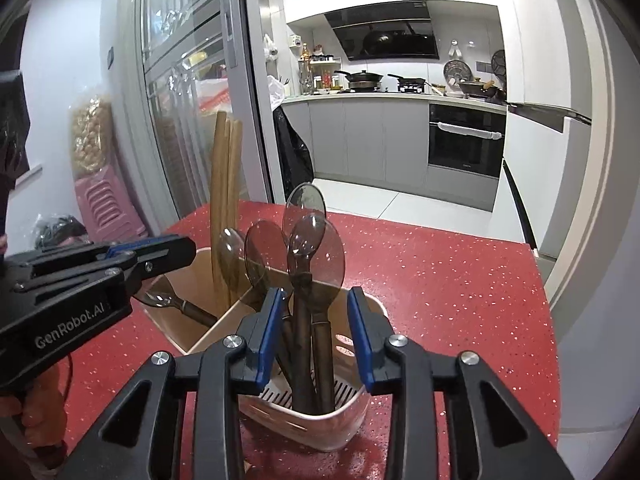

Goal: Organize utensils
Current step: 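Lower the spoon and chopstick into the holder and open both tools, then move both open tools back over the two patterned chopsticks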

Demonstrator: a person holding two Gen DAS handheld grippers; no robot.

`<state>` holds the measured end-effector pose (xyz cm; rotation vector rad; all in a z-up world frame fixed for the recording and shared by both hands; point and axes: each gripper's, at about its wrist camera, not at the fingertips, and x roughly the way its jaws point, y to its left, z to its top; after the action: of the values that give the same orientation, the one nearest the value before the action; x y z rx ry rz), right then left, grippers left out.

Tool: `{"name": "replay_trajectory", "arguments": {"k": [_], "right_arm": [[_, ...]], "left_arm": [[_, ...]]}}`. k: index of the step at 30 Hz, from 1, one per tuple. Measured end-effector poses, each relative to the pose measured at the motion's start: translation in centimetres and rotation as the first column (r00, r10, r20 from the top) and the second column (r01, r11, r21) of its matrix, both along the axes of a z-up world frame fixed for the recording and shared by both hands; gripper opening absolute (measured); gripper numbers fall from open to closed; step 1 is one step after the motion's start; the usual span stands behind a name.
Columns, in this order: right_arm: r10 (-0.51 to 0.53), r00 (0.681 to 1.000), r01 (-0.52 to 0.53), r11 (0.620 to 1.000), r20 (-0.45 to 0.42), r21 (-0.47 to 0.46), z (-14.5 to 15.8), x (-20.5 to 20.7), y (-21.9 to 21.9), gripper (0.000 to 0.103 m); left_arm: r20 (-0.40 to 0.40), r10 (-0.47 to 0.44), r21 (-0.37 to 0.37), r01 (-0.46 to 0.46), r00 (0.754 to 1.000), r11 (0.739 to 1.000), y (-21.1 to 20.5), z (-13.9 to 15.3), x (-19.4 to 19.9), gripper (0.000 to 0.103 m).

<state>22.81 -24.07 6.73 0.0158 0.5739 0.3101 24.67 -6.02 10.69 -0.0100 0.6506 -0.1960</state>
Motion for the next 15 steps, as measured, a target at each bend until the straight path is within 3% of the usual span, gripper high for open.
{"name": "replay_trajectory", "arguments": {"k": [12,15], "right_arm": [[-0.04,0.997,0.045,0.994,-0.059,0.097,1.4,-2.5,-1.6,0.053],[-0.047,0.996,0.054,0.993,-0.071,0.103,1.6,-3.5,-1.7,0.062]], "left_arm": [[0.019,0.016,-0.006,-0.016,1.0,1.0,0.6,1.1,-1.9,0.032],[0.02,0.022,-0.003,-0.022,1.0,1.0,0.9,1.3,-2.7,0.032]]}}
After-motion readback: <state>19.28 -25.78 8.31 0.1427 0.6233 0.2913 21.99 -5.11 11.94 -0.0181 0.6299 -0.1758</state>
